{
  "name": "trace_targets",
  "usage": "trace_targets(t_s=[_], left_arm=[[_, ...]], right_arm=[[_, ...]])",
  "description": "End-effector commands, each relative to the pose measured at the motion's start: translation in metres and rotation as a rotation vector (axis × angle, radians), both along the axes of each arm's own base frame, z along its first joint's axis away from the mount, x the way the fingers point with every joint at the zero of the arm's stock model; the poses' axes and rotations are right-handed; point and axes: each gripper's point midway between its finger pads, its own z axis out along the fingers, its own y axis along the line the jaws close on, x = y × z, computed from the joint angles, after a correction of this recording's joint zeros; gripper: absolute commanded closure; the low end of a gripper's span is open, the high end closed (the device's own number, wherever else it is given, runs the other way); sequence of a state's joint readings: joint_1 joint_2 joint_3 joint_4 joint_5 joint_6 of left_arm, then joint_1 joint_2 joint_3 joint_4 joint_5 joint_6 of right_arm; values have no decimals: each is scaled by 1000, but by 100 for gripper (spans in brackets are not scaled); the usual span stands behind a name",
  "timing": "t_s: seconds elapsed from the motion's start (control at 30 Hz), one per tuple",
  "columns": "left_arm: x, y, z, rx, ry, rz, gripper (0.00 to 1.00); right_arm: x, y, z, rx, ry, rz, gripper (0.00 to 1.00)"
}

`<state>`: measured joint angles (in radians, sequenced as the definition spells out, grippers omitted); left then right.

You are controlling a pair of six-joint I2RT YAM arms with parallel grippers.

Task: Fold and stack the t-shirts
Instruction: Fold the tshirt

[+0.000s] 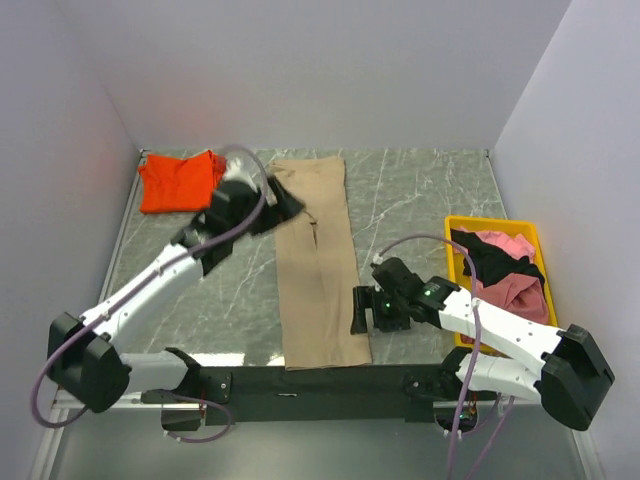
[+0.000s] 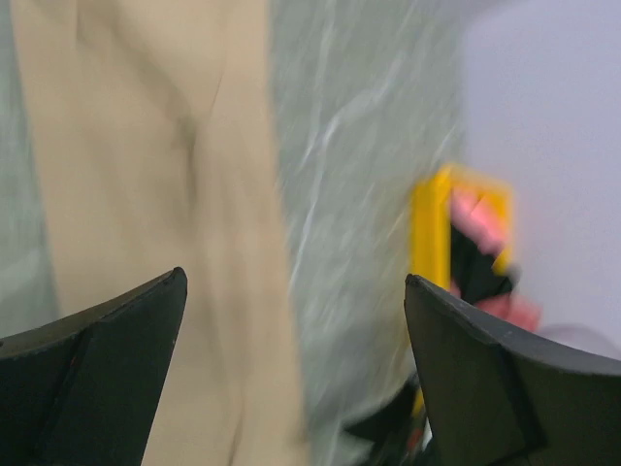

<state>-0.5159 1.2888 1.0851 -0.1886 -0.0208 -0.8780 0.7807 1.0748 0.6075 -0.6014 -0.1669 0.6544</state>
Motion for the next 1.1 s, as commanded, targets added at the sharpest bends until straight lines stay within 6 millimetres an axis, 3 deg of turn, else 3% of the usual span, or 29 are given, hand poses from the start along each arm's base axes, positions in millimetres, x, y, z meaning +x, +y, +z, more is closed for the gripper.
trace_targets(t_s=[0.0, 0.2, 0.23, 0.4, 0.6, 0.73, 0.9, 1.07], left_arm=[[-79, 14, -110, 96, 319, 13, 1], [-191, 26, -160, 86, 555, -78, 1], [-211, 17, -163, 59, 599, -140, 1], [-257, -1, -181, -31, 712, -268, 7], [-281, -10, -203, 12, 807, -324, 23], [-280, -14, -212, 36, 823, -324, 34], [-287, -15, -215, 65, 858, -342, 57], [-288, -11, -218, 79, 863, -330, 72]], right_arm=[[-22, -3, -5, 41, 68, 30, 7], [-48, -8, -18, 58, 157, 48, 9], [-49, -8, -18, 58, 162, 45, 9], [-52, 0, -20, 88, 193, 41, 16], [-60, -3, -31, 78, 235, 30, 19], [-63, -2, -36, 88, 249, 22, 25], [-65, -3, -40, 88, 262, 13, 31], [-68, -1, -44, 92, 284, 13, 51]])
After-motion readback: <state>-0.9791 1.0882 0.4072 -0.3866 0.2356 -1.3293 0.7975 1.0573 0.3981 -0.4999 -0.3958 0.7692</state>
